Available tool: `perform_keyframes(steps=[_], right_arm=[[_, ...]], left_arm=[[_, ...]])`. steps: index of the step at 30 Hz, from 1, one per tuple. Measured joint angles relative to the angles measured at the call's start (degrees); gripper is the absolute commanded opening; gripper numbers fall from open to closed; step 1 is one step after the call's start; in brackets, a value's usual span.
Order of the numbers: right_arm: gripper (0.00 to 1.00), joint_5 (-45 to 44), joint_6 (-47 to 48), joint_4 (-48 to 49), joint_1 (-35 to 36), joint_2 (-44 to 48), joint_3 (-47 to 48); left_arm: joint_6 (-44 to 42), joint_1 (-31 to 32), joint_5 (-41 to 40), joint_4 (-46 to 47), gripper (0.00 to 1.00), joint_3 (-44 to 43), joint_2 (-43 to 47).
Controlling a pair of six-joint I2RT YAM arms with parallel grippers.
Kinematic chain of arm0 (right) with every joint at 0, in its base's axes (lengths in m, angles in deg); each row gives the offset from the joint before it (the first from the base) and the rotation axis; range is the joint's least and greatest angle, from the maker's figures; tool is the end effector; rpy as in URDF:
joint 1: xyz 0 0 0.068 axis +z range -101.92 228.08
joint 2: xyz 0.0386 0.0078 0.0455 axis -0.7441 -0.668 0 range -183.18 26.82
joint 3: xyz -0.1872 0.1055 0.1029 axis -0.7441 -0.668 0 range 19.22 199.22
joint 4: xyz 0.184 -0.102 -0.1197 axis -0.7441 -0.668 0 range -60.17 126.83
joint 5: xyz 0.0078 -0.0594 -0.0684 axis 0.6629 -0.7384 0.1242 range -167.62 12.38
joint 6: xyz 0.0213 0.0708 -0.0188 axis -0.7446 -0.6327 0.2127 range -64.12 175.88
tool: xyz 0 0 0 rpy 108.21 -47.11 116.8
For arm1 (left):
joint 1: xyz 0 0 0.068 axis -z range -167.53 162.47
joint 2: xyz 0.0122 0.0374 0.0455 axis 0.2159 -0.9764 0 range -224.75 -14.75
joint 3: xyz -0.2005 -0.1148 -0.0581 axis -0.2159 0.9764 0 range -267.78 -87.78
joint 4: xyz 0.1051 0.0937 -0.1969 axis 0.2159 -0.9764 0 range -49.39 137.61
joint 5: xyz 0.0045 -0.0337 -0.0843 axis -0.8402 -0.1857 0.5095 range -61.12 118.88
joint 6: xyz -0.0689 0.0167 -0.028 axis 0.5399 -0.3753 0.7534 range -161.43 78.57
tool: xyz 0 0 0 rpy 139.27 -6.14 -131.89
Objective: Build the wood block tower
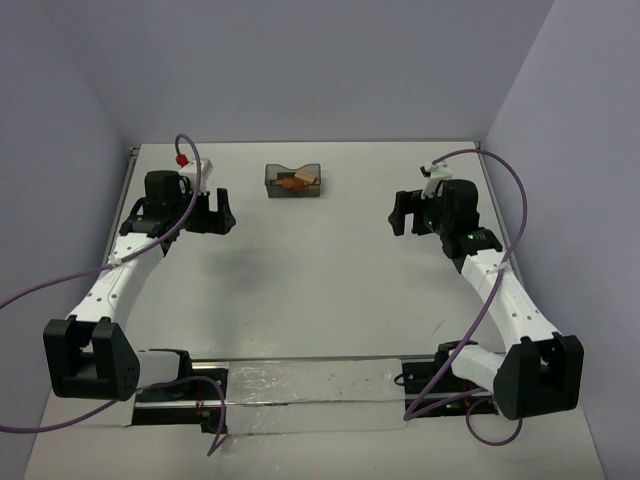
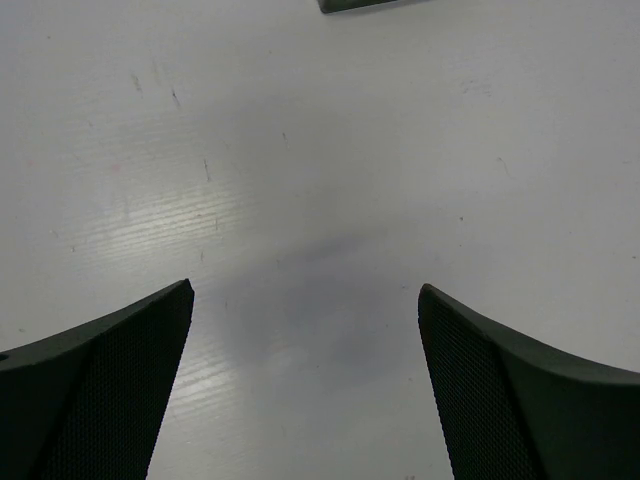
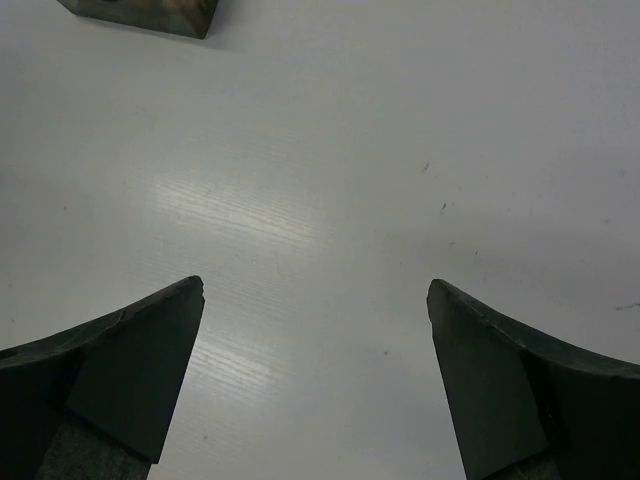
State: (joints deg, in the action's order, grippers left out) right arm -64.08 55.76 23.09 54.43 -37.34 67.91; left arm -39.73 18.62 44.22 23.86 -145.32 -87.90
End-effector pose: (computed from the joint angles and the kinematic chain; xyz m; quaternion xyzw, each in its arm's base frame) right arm 0.2688 0.0451 0.2501 -0.1061 0.8520 0.1299 0.4959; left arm 0.2877 -0.0482 0.2428 0.0918 0.8929 -0.1494 0.4147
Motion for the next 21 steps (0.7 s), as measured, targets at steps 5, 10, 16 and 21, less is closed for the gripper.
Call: perform_keyframes(steps=[5, 10, 16, 21], right_arm=[[1.0, 0.02, 0.01, 0.01, 0.0, 0.0, 0.0], [1.0, 0.01, 0.01, 0.01, 0.0, -0.05, 0.0], [1.0, -0.28, 0.02, 0.0, 0.0, -0.71, 0.0], [1.0, -0.5, 0.03, 0.02, 0.0, -1.51, 0.0]], left_arm=[[-0.47, 0.0, -0.49, -0.53, 0.99, -1.53, -1.69], [-0.95, 0.0, -2.46, -0.82, 0.98, -9.84, -9.47], [-2.71, 0.02, -2.61, -1.42, 0.85, -24.93, -23.13], [-2.13, 0.26, -2.21, -3.18, 0.81, -38.94, -35.85]])
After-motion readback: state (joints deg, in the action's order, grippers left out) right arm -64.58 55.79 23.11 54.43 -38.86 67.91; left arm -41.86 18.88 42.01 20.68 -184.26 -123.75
